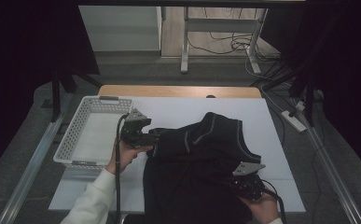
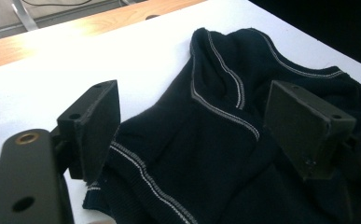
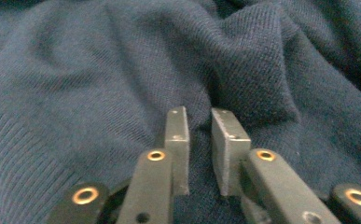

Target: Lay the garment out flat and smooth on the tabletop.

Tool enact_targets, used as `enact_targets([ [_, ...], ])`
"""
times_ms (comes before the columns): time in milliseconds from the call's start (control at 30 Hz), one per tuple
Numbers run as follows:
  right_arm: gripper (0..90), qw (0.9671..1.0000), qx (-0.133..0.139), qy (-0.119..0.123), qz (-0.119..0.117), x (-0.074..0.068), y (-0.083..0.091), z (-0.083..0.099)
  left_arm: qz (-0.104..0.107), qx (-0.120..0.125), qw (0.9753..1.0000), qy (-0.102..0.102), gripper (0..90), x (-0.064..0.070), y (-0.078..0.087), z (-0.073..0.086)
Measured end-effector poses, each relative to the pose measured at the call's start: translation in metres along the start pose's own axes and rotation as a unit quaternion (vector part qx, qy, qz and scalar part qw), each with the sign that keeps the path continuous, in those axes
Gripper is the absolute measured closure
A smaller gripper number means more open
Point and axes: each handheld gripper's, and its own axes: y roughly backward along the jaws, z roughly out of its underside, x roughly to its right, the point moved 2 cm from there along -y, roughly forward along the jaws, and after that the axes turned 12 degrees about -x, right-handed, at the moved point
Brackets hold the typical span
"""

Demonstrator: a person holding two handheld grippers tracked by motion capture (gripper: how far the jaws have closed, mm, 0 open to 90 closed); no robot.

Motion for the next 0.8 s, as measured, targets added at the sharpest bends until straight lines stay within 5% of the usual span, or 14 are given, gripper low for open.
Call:
enact_targets([
  [500,81.6,0.9999,-0.007,-0.005,-0.007,-0.014,0.027,0.041,0.002,-0.001,1.0,-0.003,19.5,0.001,0.0,0.001],
  [800,76.0,0.9996,0.018,-0.02,-0.011,-0.019,0.039,0.055,0.0,-0.003,1.0,-0.003,19.5,0.0,-0.001,0.002],
])
